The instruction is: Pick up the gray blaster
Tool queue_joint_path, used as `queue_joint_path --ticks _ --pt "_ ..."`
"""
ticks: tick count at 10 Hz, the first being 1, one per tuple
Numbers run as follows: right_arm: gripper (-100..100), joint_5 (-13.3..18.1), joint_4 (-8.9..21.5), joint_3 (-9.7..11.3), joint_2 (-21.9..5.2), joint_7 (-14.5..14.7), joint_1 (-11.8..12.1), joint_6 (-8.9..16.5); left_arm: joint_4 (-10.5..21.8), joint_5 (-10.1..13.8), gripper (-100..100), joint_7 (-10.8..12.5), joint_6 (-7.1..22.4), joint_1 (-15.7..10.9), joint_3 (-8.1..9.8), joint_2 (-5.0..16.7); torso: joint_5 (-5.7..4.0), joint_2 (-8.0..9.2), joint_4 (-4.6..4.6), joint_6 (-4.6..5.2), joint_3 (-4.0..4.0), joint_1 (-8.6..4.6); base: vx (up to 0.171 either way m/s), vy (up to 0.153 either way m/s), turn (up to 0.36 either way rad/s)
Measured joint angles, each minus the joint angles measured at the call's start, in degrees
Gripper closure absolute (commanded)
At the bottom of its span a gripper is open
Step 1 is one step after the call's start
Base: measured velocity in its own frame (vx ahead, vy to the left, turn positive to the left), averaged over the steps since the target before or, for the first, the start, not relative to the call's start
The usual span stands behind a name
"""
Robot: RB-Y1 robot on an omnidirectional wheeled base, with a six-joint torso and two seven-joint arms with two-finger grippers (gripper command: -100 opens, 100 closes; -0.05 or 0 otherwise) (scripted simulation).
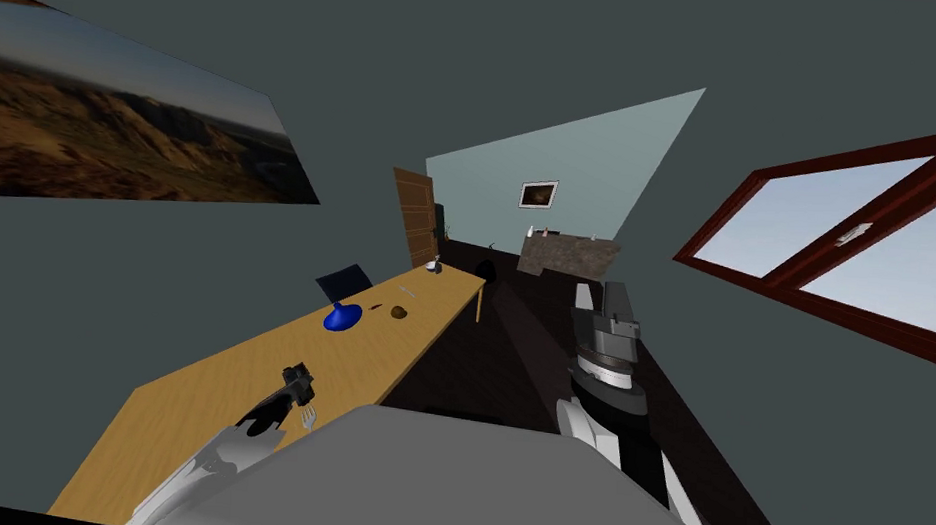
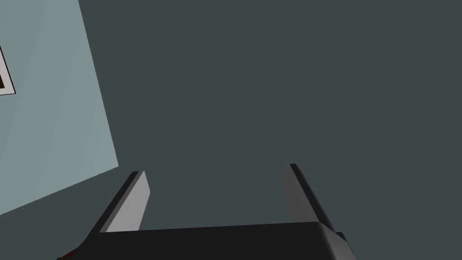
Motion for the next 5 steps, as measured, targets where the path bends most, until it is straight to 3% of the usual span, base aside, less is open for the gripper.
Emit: queue_joint_path --ticks 1,2,4,5 --pt "0 0.0 0.0 0.01 0.0 0.0 -0.01 0.0 0.86 0.08 100 -0.18 0.19 -1.11 -0.78 0.39 -0.01 0.0 0.0 0.03 0.0 0.01 0.0 0.0 0.0" --pt "0 0.0 0.0 0.01 0.0 0.0 -0.02 0.0 2.07 -0.01 100 -0.44 -0.4 -1.71 -0.6 0.65 0.02 -0.02 0.02 0.13 0.0 0.04 0.006 0.015 0.304" --pt "0 0.0 0.0 0.0 0.0 0.0 0.0 0.0 4.97 -0.36 100 -1.83 -1.47 -6.21 -2.68 0.61 0.1 -0.05 -0.05 -0.03 -0.05 0.17 0.011 0.016 0.36" --pt "0 0.0 0.0 0.01 0.0 0.0 -0.01 0.0 3.46 -0.58 100 -2.49 -0.38 -6.78 -3.69 -0.39 0.22 -0.04 -0.08 0.03 -0.06 0.16 0.004 0.004 0.013"
